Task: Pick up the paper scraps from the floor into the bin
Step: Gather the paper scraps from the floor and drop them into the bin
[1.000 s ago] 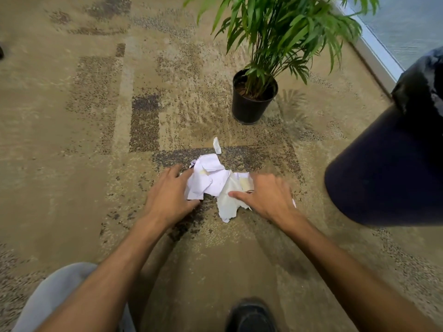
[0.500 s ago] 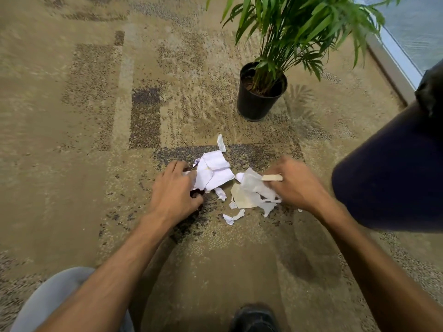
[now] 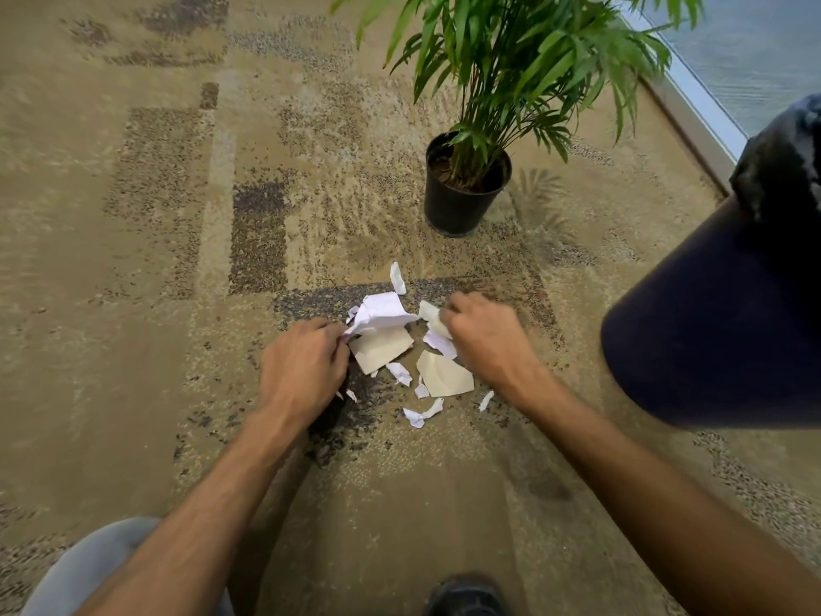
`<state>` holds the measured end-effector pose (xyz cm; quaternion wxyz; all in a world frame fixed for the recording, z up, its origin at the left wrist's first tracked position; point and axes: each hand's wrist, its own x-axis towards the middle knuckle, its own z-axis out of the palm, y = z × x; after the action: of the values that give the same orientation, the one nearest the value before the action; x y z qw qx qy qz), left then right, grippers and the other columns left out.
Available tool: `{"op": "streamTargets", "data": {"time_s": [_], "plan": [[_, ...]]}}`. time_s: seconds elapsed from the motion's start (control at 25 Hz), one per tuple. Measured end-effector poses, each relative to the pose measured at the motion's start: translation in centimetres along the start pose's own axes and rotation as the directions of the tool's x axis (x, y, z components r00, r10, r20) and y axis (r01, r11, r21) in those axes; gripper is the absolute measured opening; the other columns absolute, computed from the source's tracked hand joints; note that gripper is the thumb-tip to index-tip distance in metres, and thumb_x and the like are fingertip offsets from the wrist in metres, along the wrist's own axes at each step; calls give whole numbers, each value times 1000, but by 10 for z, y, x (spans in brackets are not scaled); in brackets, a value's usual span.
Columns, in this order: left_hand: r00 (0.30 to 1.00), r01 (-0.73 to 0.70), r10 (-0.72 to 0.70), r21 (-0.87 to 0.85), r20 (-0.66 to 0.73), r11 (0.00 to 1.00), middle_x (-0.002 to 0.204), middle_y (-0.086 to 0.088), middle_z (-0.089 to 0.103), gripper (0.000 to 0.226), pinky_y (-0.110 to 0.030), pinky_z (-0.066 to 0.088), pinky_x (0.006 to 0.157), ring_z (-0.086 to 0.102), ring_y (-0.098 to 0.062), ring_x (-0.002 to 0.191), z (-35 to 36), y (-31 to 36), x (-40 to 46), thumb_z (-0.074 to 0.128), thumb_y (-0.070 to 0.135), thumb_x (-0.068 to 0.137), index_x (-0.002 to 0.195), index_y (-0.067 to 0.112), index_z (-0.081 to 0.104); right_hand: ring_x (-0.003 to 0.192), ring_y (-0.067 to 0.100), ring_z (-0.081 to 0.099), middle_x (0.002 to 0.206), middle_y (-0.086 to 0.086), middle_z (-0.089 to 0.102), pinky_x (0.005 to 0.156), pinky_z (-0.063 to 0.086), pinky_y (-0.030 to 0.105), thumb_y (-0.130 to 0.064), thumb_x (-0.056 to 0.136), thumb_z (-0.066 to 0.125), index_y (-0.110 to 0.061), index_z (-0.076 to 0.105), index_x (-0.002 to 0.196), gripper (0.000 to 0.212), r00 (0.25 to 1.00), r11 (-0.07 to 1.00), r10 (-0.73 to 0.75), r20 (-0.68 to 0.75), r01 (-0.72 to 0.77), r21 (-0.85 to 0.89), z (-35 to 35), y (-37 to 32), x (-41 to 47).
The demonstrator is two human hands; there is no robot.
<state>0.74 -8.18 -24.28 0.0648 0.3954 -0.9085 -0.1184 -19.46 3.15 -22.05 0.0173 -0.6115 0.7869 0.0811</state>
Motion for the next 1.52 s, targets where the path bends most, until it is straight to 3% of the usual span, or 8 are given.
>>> {"op": "streamTargets", "data": {"time_s": [0.16,0.36,0.48,0.72,0.88,1.04,1.28,1.52], "plan": [[998,45,-48,-56,-44,997,86,3,62,25,-29,53,51,54,-12,62,-6,-6,4,48,24,97,95,13,70,108,16,52,136,7,50,83,55,35,-20,101,38,-13,49,135,36,999,995,-16,31,13,97,16,-2,-11],[995,90,-90,-19,-51,996,90,-2,59,23,-28,46,59,50,-15,73,-14,-3,4,50,21,96,102,11,70,136,26,37,159,9,22,112,31,48,-73,89,36,-20,20,154,85,978,995,0,208,-21,100,17,2,-29],[993,111,-112,-23,-31,994,89,-2,54,23,-32,48,67,48,-15,79,-20,-1,2,51,20,94,107,12,68,129,23,46,155,7,30,101,45,44,-60,92,48,-25,22,152,74,984,994,30,177,-48,99,16,3,-22],[979,183,-181,7,-88,983,84,-4,54,21,-22,26,46,47,-16,71,-27,-12,4,50,15,87,89,7,69,90,8,62,121,-3,61,64,51,19,-24,96,55,-22,51,137,41,997,984,10,74,-22,175,21,9,-15],[973,193,-199,-60,-119,979,87,-3,52,19,-26,34,55,45,-16,75,-25,-12,6,53,13,91,100,6,68,63,2,57,96,-6,68,50,46,15,-16,95,49,-27,62,121,31,994,982,75,83,-88,164,21,19,-18],[1000,-15,15,-106,0,994,114,-7,55,35,-29,46,78,47,-17,95,-10,11,7,56,11,93,128,14,58,47,0,49,88,-5,71,42,39,13,-21,96,54,-30,63,124,31,993,916,117,-1,-108,387,-5,19,-15],[989,-125,123,25,82,992,124,-2,45,41,-27,40,85,38,-11,100,11,17,0,48,44,95,128,20,51,75,14,62,95,0,71,57,55,28,-24,94,60,-16,63,123,30,951,977,-171,-256,198,82,-19,-4,49],[990,-107,101,56,99,993,127,-1,48,53,-28,42,82,46,-15,104,12,13,2,56,55,86,125,20,53,121,22,50,142,9,49,90,51,36,-16,99,47,-17,43,143,44,924,926,-377,-59,375,-42,-3,-28,81]]}}
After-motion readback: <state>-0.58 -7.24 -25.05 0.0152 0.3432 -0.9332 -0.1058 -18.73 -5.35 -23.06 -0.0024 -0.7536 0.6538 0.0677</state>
